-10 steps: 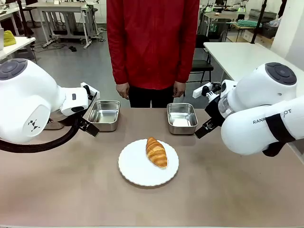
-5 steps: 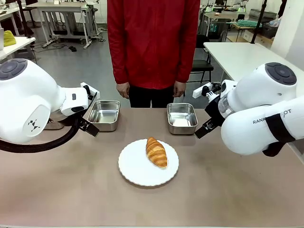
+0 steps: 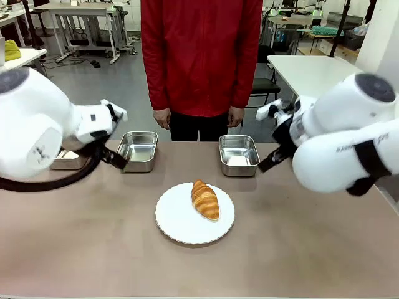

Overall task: Place the bread in the container.
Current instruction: Place the Butter Roll into the Airtight Container indicated by the human.

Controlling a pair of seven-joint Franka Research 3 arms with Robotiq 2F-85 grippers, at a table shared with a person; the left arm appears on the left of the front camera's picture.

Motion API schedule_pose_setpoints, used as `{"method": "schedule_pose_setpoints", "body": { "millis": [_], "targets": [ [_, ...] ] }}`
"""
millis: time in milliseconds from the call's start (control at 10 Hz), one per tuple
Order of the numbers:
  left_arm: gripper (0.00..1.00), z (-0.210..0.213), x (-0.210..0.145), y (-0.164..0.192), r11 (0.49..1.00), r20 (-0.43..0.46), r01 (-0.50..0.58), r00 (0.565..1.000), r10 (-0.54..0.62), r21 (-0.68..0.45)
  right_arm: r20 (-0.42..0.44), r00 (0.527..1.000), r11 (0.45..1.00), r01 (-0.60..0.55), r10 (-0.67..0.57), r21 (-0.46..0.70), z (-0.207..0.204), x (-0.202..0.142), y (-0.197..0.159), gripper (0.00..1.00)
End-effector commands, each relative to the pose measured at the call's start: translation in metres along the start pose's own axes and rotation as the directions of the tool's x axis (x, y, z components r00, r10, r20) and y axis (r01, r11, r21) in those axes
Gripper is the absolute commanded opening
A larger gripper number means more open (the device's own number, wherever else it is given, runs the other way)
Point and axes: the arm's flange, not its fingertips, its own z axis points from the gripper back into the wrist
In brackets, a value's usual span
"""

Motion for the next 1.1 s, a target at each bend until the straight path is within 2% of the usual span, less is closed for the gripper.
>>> {"method": "schedule_pose_setpoints", "body": {
  "millis": [0,100,300,500,600,700,800,900,1000],
  "targets": [
    [1.0,0.06,0.026,0.048,1.0,0.022,-0.008,1.0,0.007,0.009,0.057,0.998,0.999,0.037,-0.04,0.04,0.057,0.026,-0.061,1.0],
    [1.0,0.09,0.035,0.079,0.999,0.02,-0.006,1.0,0.007,-0.034,0.1,0.992,0.995,0.074,-0.08,0.065,0.091,0.027,-0.103,1.0],
    [1.0,0.142,0.032,0.141,0.992,0.047,0.026,0.999,-0.02,-0.127,0.182,0.974,0.985,0.108,-0.131,0.131,0.147,-0.002,-0.179,1.0],
    [1.0,0.181,0.011,0.199,0.982,0.057,0.09,0.995,-0.082,-0.168,0.233,0.954,0.968,0.138,-0.187,0.21,0.177,-0.051,-0.242,1.0],
    [1.0,0.19,-0.004,0.215,0.978,0.056,0.111,0.993,-0.103,-0.178,0.251,0.942,0.956,0.16,-0.223,0.247,0.177,-0.07,-0.265,1.0],
    [1.0,0.192,-0.014,0.226,0.974,0.081,0.135,0.989,-0.122,-0.183,0.287,0.927,0.951,0.166,-0.241,0.262,0.173,-0.086,-0.284,1.0],
    [1.0,0.188,-0.02,0.233,0.985,0.095,0.108,0.991,-0.095,-0.136,0.301,0.924,0.952,0.154,-0.234,0.266,0.165,-0.099,-0.295,1.0],
    [1.0,0.2,-0.015,0.221,0.982,0.064,0.101,0.994,-0.092,-0.158,0.265,0.935,0.959,0.182,-0.237,0.218,0.19,-0.09,-0.27,1.0],
    [1.0,0.2,-0.015,0.221,0.982,0.064,0.101,0.994,-0.092,-0.158,0.265,0.935,0.959,0.182,-0.237,0.218,0.19,-0.09,-0.27,1.0]
  ]
}}
